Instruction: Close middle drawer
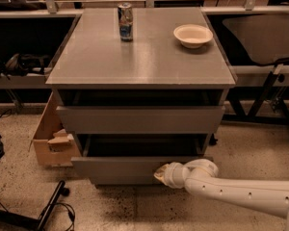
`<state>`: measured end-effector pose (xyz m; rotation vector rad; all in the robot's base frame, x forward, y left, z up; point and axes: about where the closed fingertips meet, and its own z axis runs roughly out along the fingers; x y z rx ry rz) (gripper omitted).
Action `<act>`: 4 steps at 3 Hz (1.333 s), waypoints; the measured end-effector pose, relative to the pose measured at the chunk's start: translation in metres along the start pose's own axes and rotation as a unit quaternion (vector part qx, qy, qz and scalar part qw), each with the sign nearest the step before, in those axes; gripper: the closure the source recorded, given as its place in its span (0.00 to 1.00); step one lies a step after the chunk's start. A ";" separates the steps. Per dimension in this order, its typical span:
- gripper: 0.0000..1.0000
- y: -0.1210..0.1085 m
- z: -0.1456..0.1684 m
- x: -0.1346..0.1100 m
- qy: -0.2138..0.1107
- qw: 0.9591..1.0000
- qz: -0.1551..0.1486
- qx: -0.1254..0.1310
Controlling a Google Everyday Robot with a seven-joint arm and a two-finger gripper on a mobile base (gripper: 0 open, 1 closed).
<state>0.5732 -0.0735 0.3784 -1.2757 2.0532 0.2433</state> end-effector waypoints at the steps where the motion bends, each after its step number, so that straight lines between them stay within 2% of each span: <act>1: 1.00 -0.015 0.009 0.001 -0.005 1.000 -0.001 0.010; 2: 1.00 -0.043 0.023 0.001 -0.014 0.999 0.009 0.029; 4: 0.51 -0.042 0.022 0.002 -0.014 0.999 0.009 0.029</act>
Offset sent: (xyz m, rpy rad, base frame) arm 0.1339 -0.0489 -0.0193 0.0497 -0.1061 -0.1239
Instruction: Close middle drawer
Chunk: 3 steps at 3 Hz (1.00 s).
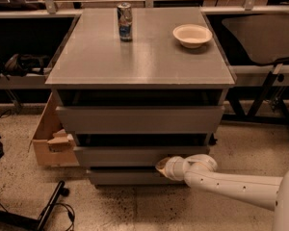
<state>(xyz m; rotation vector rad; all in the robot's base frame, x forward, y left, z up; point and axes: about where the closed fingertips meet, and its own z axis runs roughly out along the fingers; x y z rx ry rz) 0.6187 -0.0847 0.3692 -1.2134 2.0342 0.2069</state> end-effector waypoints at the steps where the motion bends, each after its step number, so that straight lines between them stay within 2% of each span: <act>1: 0.28 0.000 0.000 0.000 0.000 1.000 0.000 0.000; 2: 0.03 0.000 0.000 0.000 0.000 1.000 0.000 0.000; 3: 0.00 0.000 0.000 0.000 0.000 1.000 0.000 0.000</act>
Offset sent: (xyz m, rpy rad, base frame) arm 0.0000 0.0000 0.0000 0.0000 0.0000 0.0000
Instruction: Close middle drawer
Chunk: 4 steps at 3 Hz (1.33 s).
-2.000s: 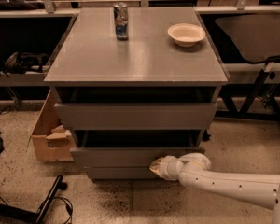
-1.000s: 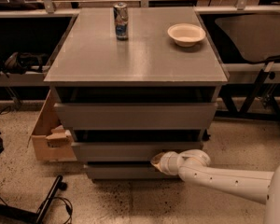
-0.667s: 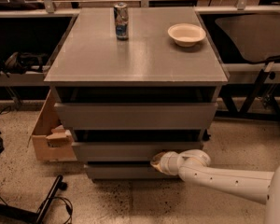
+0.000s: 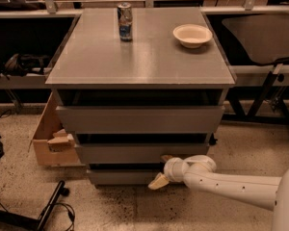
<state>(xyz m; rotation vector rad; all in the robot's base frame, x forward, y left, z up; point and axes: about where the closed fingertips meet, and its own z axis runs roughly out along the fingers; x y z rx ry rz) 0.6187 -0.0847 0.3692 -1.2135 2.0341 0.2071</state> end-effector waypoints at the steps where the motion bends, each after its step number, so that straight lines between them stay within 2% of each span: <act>1: 0.24 0.001 -0.001 0.000 0.000 1.000 0.000 0.000; 2: 0.47 0.003 -0.002 0.001 0.000 1.000 0.000 0.000; 3: 0.71 0.012 -0.037 0.003 0.039 0.999 -0.022 -0.003; 4: 0.94 0.048 -0.104 0.004 0.125 0.991 -0.043 -0.019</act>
Offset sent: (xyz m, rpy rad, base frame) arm -0.0309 -0.0012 0.0192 -0.0789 0.0035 0.0146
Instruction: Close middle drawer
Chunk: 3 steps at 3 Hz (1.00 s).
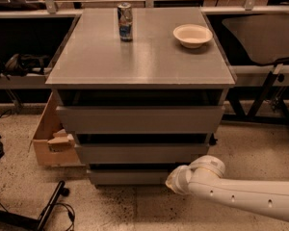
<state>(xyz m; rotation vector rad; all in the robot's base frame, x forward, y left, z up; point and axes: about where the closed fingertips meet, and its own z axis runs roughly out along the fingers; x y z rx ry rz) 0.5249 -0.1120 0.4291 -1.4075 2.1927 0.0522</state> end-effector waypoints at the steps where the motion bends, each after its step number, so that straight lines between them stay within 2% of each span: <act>1: 1.00 0.067 -0.090 0.039 0.138 0.990 0.012 -0.038; 2: 1.00 0.070 -0.167 0.063 0.235 0.967 0.099 -0.011; 3: 0.85 0.059 -0.255 0.110 0.334 0.916 0.212 0.062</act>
Offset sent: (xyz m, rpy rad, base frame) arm -0.2375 -0.1950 0.2683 -0.7407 0.4496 -0.8155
